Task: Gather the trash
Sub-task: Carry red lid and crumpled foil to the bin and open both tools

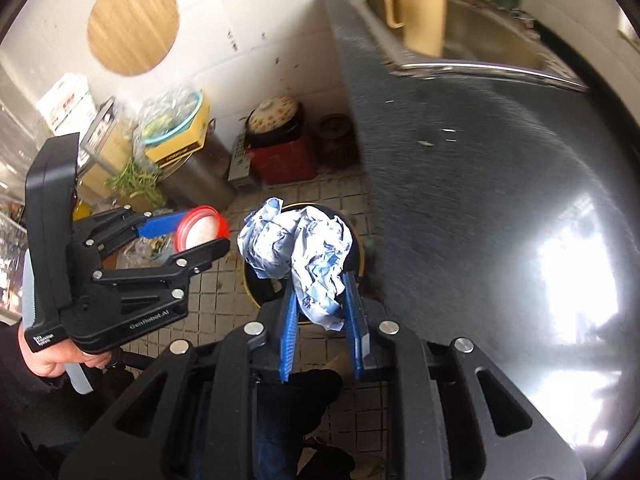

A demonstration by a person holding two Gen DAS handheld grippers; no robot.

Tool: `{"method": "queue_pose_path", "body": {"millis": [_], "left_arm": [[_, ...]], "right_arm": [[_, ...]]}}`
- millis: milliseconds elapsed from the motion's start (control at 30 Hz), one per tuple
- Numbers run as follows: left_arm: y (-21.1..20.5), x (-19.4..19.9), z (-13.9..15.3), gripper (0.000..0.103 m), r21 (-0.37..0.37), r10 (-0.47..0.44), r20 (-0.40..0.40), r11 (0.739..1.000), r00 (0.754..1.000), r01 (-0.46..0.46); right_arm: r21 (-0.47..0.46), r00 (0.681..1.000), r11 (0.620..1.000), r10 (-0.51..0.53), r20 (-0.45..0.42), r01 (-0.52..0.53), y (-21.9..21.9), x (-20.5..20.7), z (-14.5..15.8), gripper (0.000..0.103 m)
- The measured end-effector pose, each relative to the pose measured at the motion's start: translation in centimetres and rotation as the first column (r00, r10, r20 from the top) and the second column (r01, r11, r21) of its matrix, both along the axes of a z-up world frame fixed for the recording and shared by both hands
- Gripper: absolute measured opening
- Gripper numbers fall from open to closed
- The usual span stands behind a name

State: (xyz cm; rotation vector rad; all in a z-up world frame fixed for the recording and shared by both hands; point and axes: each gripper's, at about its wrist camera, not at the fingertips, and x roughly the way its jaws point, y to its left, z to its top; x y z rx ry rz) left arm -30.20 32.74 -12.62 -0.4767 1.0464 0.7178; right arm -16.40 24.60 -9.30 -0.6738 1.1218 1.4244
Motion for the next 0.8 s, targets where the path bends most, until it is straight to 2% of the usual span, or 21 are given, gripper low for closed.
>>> {"method": "queue_pose_path", "body": {"millis": [167, 333, 633, 700, 733, 800], "left_arm": [[3.1, -1.6, -3.9, 0.049, -0.046, 0.063, 0.01, 0.997, 0.998, -0.062], [4.9, -2.0, -7.1, 0.049, -0.089, 0.082, -0.008, 0.993, 0.997, -0.083], [6.8, -2.2, -10.1, 0.049, -0.132, 0.093, -0.02, 0.987, 0.995, -0.095], [6.9, -2.2, -10.4, 0.05, -0.137, 0.087, -0.022, 0.987, 0.996, -0.089], [6.9, -2.1, -10.6, 0.055, -0.14, 0.084, -0.027, 0.986, 0.996, -0.087], [7.1, -2.2, -10.8, 0.062, -0.131, 0.083, -0.029, 0.988, 0.996, -0.086]], "right_arm": [[-0.062, 0.999, 0.997, 0.047, 0.012, -0.046, 4.7, -2.6, -3.5, 0.022], [-0.131, 0.998, 0.99, 0.056, 0.015, -0.054, 8.5, -3.9, -6.8, 0.022], [-0.162, 0.996, 0.983, 0.09, 0.01, -0.087, 12.1, -4.7, -9.5, 0.022], [-0.182, 0.996, 0.979, 0.09, 0.002, -0.088, 12.4, -4.6, -9.9, 0.03], [-0.184, 0.996, 0.979, 0.088, 0.003, -0.086, 12.4, -4.5, -9.9, 0.04], [-0.177, 0.996, 0.981, 0.084, 0.005, -0.081, 12.5, -4.4, -9.8, 0.052]]}}
